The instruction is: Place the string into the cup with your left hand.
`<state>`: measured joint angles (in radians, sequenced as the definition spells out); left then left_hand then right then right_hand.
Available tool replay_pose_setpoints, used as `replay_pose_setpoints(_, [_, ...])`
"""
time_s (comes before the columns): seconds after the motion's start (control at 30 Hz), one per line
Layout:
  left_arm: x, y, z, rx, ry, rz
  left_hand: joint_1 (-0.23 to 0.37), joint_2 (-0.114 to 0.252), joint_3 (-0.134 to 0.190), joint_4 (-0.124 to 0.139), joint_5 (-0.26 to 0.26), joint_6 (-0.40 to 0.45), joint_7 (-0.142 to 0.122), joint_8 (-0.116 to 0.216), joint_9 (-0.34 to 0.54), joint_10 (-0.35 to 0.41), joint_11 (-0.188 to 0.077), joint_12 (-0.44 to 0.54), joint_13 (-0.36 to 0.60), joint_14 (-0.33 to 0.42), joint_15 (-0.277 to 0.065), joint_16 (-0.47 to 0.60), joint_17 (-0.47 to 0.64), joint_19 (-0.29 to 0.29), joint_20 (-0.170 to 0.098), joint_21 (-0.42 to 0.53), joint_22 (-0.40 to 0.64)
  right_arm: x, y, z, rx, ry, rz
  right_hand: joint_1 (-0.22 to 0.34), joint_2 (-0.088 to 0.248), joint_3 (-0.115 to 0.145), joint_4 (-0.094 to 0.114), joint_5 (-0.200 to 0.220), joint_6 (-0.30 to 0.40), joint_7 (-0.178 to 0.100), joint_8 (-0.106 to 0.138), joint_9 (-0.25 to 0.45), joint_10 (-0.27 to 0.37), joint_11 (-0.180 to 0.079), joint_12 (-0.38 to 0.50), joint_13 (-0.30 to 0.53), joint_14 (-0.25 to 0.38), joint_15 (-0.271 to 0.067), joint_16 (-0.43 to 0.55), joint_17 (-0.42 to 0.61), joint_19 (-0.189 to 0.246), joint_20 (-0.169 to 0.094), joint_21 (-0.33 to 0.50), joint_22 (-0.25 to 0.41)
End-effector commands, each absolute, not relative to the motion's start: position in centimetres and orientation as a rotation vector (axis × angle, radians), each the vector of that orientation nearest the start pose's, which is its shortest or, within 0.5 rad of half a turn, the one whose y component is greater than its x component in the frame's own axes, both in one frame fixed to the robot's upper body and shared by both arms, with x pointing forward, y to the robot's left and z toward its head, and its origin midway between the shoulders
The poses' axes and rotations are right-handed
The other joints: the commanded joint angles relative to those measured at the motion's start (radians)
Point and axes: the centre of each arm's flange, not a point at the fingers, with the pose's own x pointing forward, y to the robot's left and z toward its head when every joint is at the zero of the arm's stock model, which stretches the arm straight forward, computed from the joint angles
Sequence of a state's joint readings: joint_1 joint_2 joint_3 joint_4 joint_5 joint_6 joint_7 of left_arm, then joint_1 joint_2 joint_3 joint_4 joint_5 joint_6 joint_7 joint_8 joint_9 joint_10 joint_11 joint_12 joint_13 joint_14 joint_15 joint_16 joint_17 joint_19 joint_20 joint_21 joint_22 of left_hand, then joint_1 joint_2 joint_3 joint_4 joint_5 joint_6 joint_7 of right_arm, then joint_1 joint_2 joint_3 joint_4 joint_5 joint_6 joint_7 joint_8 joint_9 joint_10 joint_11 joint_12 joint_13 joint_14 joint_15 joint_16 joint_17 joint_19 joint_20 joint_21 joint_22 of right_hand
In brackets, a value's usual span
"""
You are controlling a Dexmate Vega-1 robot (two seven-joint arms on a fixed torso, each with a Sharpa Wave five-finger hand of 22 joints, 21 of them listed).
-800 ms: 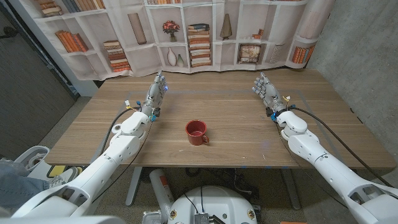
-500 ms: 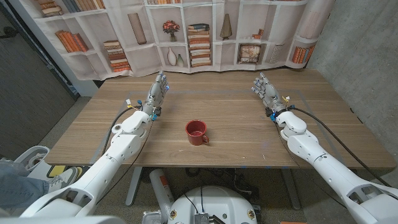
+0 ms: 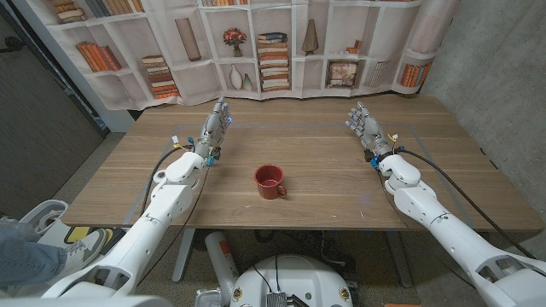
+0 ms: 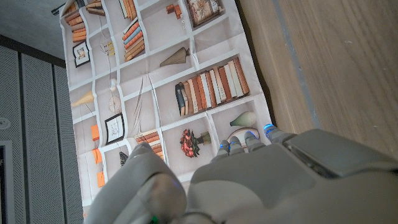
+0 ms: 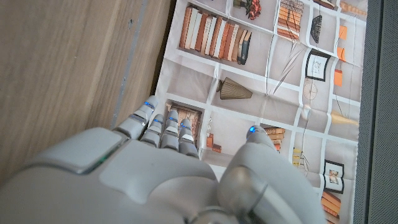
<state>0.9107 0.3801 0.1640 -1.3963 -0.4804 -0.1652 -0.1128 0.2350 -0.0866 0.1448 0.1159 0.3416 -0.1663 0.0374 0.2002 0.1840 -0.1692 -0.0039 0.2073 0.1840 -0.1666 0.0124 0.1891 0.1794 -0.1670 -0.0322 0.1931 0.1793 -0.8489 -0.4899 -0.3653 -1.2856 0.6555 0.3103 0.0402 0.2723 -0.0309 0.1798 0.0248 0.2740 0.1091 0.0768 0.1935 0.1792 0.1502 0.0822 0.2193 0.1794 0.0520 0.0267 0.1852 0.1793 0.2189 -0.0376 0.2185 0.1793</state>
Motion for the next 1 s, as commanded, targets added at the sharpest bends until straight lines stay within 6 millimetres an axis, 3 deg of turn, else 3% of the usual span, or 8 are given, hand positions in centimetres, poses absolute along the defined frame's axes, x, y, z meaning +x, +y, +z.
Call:
replay_pose_setpoints(0.03, [63.3,30.0,-1.7,-0.022,-0.608,-0.193,0.012,0.005,0.004,-0.004,0.009,-0.098,-0.003,0.005,0.003,-0.071,-0.003,0.005,0.004,-0.093,-0.001,0.007,0.004,-0.139,-0.029,0.004,0.001,65.1,-28.1,-3.7,0.067,-0.599,0.212,0.007,0.002,0.004,-0.002,0.005,0.006,-0.004,0.004,0.005,0.006,0.003,0.002,0.002,0.009,0.003,0.003,0.002,0.007,-0.016,-0.001,0.004])
replay_pose_setpoints(0.57, [62.6,31.3,-1.2,-0.002,-0.64,-0.197,0.022,0.013,0.005,-0.008,0.013,-0.077,-0.008,0.01,0.003,-0.061,-0.01,0.007,0.003,-0.085,-0.005,0.007,0.003,-0.139,-0.027,0.005,0.001,65.0,-27.3,-4.0,0.067,-0.594,0.207,0.01,0.003,0.004,-0.005,0.006,0.006,-0.005,0.003,0.005,0.005,0.004,0.0,0.002,0.009,0.004,0.002,0.002,0.006,-0.013,-0.004,0.004])
replay_pose_setpoints(1.0, [61.7,31.2,-1.1,0.027,-0.659,-0.196,0.028,0.017,0.004,-0.011,0.016,-0.073,-0.01,0.01,0.003,-0.052,-0.008,0.009,0.003,-0.075,-0.007,0.009,0.003,-0.138,-0.027,0.005,0.001,64.9,-26.9,-4.3,0.064,-0.586,0.205,0.011,0.004,0.004,-0.007,0.006,0.007,-0.005,0.002,0.005,0.006,0.005,-0.001,0.002,0.01,0.004,0.002,0.003,0.001,-0.013,-0.008,0.004])
